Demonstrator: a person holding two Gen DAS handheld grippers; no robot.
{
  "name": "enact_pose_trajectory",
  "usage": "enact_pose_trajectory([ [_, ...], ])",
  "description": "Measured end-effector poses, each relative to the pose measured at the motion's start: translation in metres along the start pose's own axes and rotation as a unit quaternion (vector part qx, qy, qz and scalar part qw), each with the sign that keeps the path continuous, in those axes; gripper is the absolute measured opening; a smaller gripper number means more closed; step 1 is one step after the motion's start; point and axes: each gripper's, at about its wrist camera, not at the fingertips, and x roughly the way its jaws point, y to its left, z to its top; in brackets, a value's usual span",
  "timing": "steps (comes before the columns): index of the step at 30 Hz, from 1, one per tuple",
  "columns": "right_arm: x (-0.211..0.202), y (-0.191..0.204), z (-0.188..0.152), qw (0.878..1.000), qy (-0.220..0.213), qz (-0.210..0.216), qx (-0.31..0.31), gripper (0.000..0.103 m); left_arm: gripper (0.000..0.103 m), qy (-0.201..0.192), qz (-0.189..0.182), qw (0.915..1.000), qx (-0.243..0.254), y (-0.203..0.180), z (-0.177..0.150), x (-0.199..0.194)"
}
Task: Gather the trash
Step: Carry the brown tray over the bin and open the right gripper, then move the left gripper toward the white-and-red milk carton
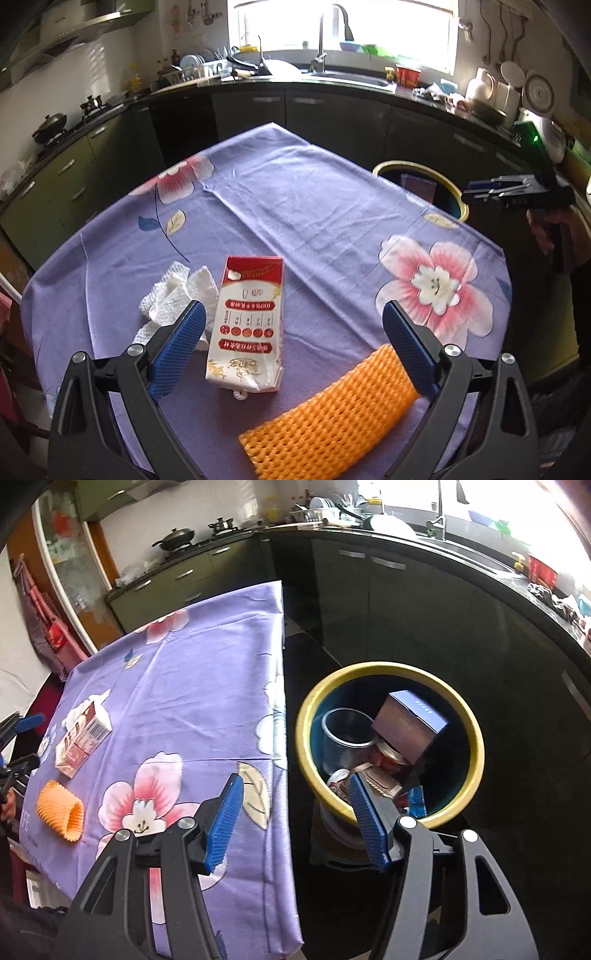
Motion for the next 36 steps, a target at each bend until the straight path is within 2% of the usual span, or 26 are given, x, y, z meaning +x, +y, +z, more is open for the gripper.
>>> enact_pose_trajectory([
  [4, 0.001, 0.005, 0.003, 1.0, -0.002, 0.004, -0.005, 0.06, 0.092, 0.018, -0.022, 0.9996, -0.009, 0.008, -0.007, 0.01],
  [12, 0.013, 0.01, 0.004, 1.0, 0.007, 0.015, -0.009, 0.06, 0.092, 0.028, -0.044, 0.9982, -0.032, 0.024, -0.005, 0.026],
  [20, 0.021, 0.008, 0.003, 1.0, 0.013, 0.019, -0.005, 0.06, 0.092, 0.054, -0.035, 0.9975, -0.029, 0.026, -0.003, 0.048],
  [25, 0.024, 0.01, 0.004, 1.0, 0.014, 0.022, -0.006, 0.06, 0.091, 0.054, -0.032, 0.9977, -0.024, 0.024, -0.005, 0.05],
  [26, 0.025, 0.01, 0.004, 1.0, 0.015, 0.023, -0.006, 0.06, 0.09, 0.057, -0.03, 0.9978, -0.019, 0.021, -0.005, 0.051],
  [30, 0.026, 0.014, 0.005, 1.0, 0.015, 0.025, -0.009, 0.06, 0.072, 0.075, -0.031, 0.9966, -0.015, 0.017, -0.007, 0.059],
  [36, 0.026, 0.014, 0.003, 1.0, 0.016, 0.026, -0.008, 0.06, 0.069, 0.091, -0.028, 0.9953, -0.017, 0.011, -0.005, 0.072],
])
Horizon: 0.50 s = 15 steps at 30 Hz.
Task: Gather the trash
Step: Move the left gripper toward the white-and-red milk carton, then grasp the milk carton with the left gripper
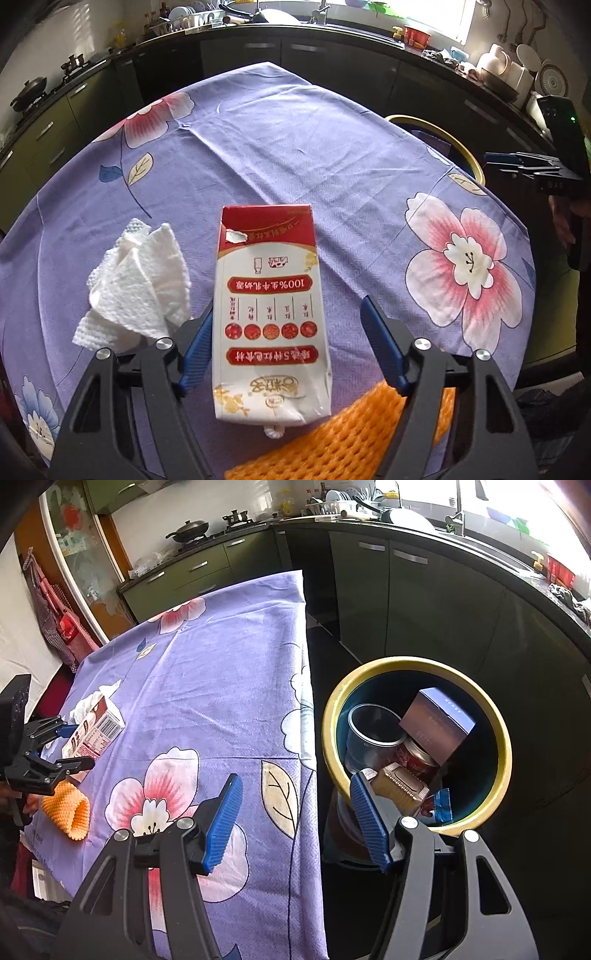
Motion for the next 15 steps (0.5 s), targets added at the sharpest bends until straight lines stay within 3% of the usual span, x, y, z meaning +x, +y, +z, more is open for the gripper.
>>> enact_pose_trajectory([
  [7, -0.003, -0.004, -0.003, 1.0, -0.002, -0.001, 0.007, 0.061, 0.052, 0.021, 0.008, 0.9997, 0.004, -0.008, 0.009, 0.009],
  [15, -0.003, -0.005, -0.006, 1.0, -0.004, 0.003, 0.01, 0.061, 0.051, 0.023, 0.019, 0.9991, 0.028, -0.025, 0.009, 0.008],
])
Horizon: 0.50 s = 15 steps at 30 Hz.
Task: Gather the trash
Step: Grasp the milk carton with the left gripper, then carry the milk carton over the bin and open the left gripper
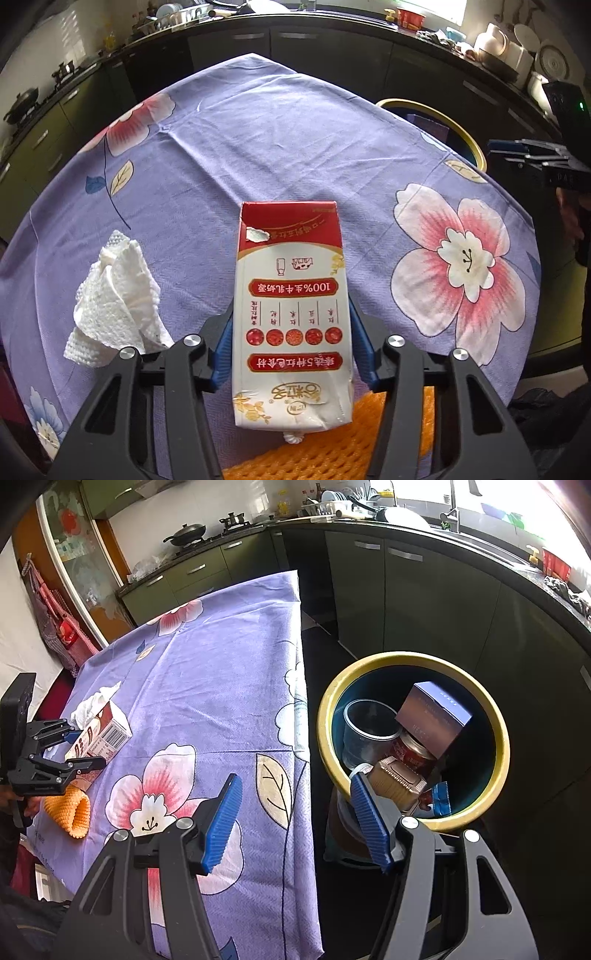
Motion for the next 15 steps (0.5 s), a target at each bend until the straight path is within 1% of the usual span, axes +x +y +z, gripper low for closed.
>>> enact_pose_trajectory([
  [7, -0.002, -0.001, -0.002, 1.0, -0.003, -0.001, 0.002, 0.061, 0.049, -0.019, 0.015, 0.9997, 0.008, -0.01, 0.004, -0.013],
  [15, -0.013, -0.006, -0.008, 1.0, -0.015, -0.001, 0.009, 0.061, 0.049, -0.036, 0.022, 0.9989, 0.021, -0.02, 0.015, -0.029],
])
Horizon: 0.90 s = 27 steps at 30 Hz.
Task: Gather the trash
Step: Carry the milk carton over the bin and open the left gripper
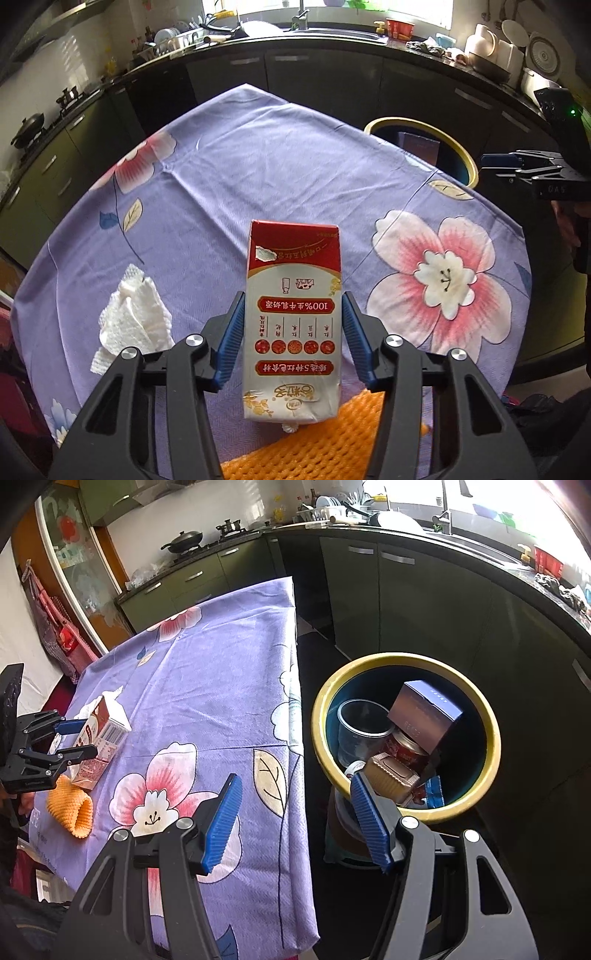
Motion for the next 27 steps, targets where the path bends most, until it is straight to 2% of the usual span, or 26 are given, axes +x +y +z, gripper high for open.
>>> enact_pose_trajectory([
  [7, -0.012, -0.011, -0.008, 1.0, -0.012, 0.0, 0.011, 0.061, 0.049, -0.015, 0.004, 0.9997, 0.02, -0.013, 0.017, -0.012],
  [13, -0.023, -0.023, -0.016, 0.999, -0.026, -0.003, 0.024, 0.061, 0.049, -0.027, -0.011, 0.9984, 0.049, -0.034, 0.041, -0.02],
  [20, -0.039, -0.052, -0.033, 0.998, -0.037, -0.013, 0.054, 0.061, 0.049, -0.056, -0.063, 0.9898, 0.115, -0.085, 0.1, -0.016],
  [22, -0.044, -0.065, -0.039, 0.997, -0.039, -0.018, 0.068, 0.061, 0.049, -0.062, -0.076, 0.9854, 0.139, -0.106, 0.122, -0.005],
  [27, -0.053, -0.094, -0.054, 0.993, -0.041, -0.034, 0.102, 0.061, 0.049, -0.059, -0.124, 0.9774, 0.161, -0.143, 0.171, 0.034],
])
